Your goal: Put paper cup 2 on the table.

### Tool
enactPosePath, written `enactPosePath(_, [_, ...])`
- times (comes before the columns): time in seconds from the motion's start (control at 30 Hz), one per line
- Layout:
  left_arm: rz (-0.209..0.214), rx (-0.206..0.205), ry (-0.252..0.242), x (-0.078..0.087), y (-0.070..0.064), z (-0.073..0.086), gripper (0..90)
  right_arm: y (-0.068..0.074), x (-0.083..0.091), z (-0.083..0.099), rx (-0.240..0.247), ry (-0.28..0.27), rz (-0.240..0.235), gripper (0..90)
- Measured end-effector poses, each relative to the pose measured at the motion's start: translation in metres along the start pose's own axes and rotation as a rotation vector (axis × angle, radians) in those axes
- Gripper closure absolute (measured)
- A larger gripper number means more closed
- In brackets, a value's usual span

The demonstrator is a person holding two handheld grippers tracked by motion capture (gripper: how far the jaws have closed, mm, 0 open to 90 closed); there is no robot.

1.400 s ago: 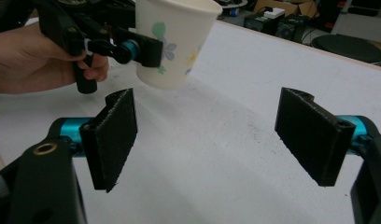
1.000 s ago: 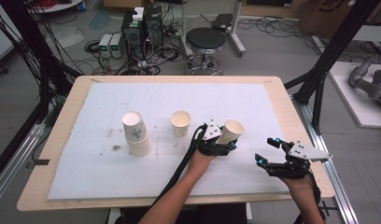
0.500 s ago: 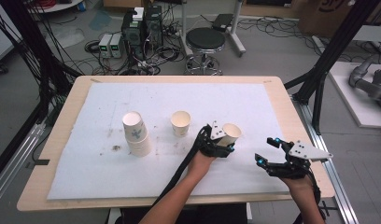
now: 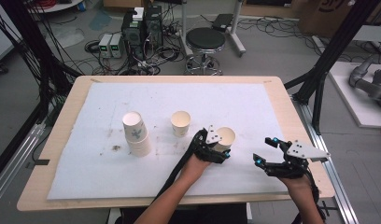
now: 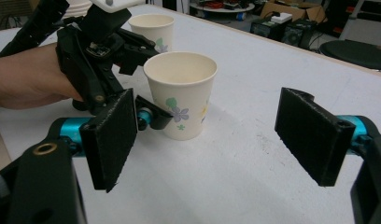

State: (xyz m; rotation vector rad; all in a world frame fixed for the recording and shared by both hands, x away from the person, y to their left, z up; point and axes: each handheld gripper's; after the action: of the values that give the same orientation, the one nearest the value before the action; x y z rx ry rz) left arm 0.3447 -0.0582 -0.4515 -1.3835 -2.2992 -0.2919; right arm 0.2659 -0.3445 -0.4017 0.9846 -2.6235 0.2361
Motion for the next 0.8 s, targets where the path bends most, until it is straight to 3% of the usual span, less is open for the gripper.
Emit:
enactPosePath(0.27, [0.013, 0.042, -0.042, 0.031, 0.004, 0.015, 18.3, 0.001, -0.002, 0.0, 0.0, 0.007, -0.006, 21.8])
enactPosePath(0.33, [0.046, 0.067, -0.072, 0.043, 0.005, 0.021, 18.1, 0.001, -0.003, 0.0, 0.002, 0.006, -0.01, 21.8])
enactPosePath(0.5, [0.064, 0.072, -0.155, 0.078, 0.003, 0.037, 18.0, 0.003, -0.006, -0.002, 0.006, 0.014, -0.013, 21.8])
enactPosePath(0.7, [0.076, 0.046, -0.183, 0.11, 0.003, 0.045, 17.9, 0.01, -0.013, -0.005, 0.018, 0.03, -0.028, 21.8])
enactPosePath(0.8, [0.09, 0.046, -0.223, 0.126, 0.003, 0.047, 17.9, 0.012, -0.017, -0.007, 0.028, 0.029, -0.031, 21.8])
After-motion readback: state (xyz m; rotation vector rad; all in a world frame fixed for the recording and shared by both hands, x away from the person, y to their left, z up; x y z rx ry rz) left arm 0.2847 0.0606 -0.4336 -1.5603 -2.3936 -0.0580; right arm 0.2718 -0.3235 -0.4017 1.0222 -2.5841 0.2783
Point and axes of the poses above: each handheld gripper's, and its own axes: x roughly backward along the jaws, z roughly out of its underside, y roughly to its left, and after that the axes turned 5 degrees about z, right-handed
